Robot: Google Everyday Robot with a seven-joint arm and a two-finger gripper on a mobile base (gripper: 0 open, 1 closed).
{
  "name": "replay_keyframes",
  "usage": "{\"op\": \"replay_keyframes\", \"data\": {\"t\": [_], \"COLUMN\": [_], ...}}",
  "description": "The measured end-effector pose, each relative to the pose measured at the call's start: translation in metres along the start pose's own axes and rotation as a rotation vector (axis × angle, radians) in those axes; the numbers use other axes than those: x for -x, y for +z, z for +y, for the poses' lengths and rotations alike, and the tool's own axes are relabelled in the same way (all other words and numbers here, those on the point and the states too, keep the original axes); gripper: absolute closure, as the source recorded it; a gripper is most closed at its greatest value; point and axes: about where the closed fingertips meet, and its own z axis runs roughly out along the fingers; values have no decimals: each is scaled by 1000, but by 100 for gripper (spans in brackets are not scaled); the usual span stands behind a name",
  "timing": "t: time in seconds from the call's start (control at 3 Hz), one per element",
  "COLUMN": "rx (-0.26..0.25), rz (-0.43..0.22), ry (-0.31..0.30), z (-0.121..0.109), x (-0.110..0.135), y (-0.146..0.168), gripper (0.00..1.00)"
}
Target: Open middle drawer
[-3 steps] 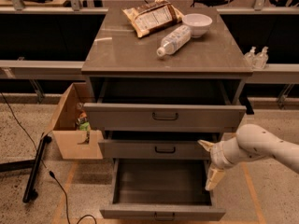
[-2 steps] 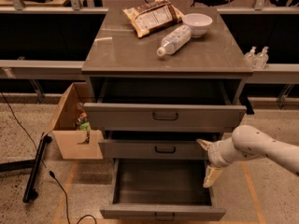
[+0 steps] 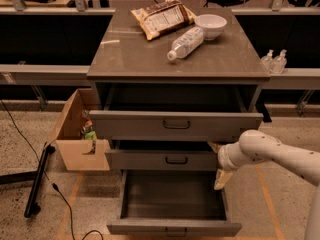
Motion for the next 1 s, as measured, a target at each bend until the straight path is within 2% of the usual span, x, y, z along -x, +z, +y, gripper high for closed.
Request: {"op": "replay_keyframes", "data": {"t": [1.0], "rx": [3], "rz": [36], "ry": [-87], "z": [-63], "x": [-1], "y": [25], "gripper": [0]}}
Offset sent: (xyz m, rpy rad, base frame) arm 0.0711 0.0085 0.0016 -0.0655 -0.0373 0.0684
